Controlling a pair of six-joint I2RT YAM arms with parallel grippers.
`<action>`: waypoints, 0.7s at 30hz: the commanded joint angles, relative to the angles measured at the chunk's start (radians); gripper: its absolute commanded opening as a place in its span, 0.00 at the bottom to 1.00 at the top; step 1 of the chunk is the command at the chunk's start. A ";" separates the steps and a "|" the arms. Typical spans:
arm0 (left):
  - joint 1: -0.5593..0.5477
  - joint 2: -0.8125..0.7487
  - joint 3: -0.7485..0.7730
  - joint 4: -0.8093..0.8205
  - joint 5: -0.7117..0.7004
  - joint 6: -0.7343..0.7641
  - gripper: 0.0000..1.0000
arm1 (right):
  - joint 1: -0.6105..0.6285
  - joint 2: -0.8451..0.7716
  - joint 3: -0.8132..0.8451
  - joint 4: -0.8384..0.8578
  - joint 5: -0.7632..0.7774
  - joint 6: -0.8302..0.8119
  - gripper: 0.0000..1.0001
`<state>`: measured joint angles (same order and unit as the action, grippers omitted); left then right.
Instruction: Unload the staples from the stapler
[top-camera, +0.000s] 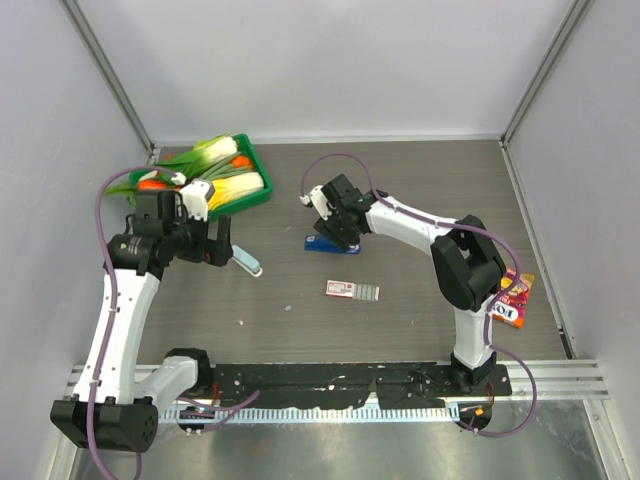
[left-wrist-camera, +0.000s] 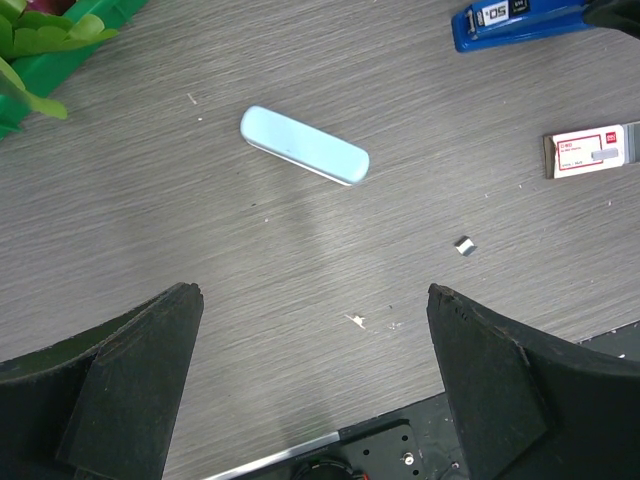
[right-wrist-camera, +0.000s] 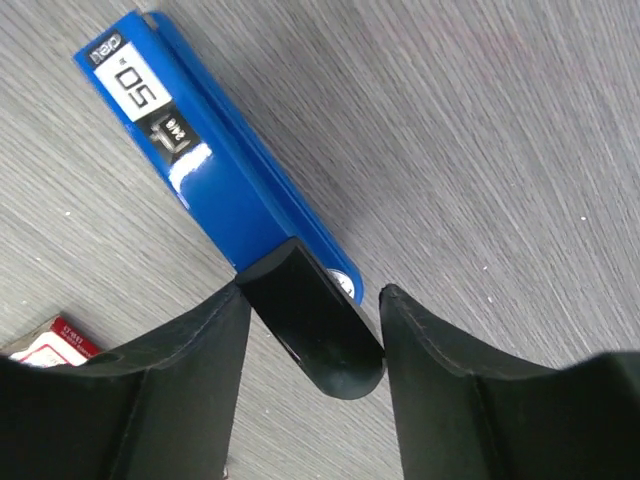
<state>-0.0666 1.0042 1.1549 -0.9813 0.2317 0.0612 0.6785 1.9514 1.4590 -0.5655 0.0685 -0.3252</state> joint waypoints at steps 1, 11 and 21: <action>0.005 -0.003 -0.012 0.023 0.012 0.000 1.00 | 0.004 -0.006 0.043 -0.001 -0.035 0.051 0.48; -0.019 0.037 -0.035 0.039 0.029 -0.009 1.00 | 0.004 -0.022 -0.003 0.027 -0.144 0.169 0.07; -0.136 0.056 -0.092 0.177 -0.002 -0.107 1.00 | 0.012 -0.293 -0.254 0.554 -0.263 0.653 0.01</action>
<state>-0.1589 1.0515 1.0893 -0.9123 0.2203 0.0177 0.6773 1.8542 1.3025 -0.3538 -0.0910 0.0257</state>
